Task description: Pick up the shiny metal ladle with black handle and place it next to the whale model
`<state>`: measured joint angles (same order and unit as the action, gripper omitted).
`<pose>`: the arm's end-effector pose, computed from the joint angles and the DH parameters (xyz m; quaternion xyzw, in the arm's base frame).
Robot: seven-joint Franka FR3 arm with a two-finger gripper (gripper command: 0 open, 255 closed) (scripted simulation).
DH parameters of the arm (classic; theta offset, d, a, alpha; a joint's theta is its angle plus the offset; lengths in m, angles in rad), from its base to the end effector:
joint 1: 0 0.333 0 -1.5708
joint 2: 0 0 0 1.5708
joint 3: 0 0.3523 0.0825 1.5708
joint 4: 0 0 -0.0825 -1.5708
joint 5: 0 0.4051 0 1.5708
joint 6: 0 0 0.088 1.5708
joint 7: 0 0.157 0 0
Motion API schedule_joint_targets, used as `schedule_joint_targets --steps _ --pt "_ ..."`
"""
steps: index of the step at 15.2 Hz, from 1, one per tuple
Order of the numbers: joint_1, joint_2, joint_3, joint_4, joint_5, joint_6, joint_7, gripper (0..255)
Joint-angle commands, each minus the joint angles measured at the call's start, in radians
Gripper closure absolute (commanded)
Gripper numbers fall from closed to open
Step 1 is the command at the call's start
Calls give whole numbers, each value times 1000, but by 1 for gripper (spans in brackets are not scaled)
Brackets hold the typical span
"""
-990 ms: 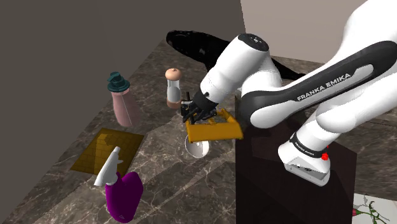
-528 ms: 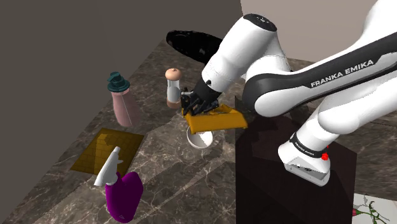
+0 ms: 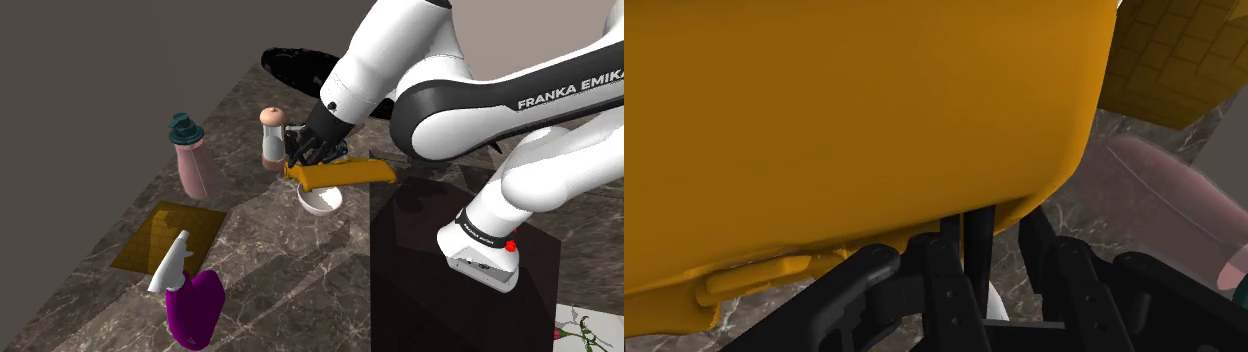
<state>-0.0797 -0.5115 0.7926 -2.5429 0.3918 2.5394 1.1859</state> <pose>0.3533 0.3102 0.4108 -0.9102 0.3594 -0.1513 0.1395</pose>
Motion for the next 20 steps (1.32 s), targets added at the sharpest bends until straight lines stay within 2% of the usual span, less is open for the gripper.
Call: schedule_joint_targets --steps 1,20 --pt "4 -14 -15 16 -1 -31 -5 255" --pt "7 -96 -118 209 -37 -307 -13 255"
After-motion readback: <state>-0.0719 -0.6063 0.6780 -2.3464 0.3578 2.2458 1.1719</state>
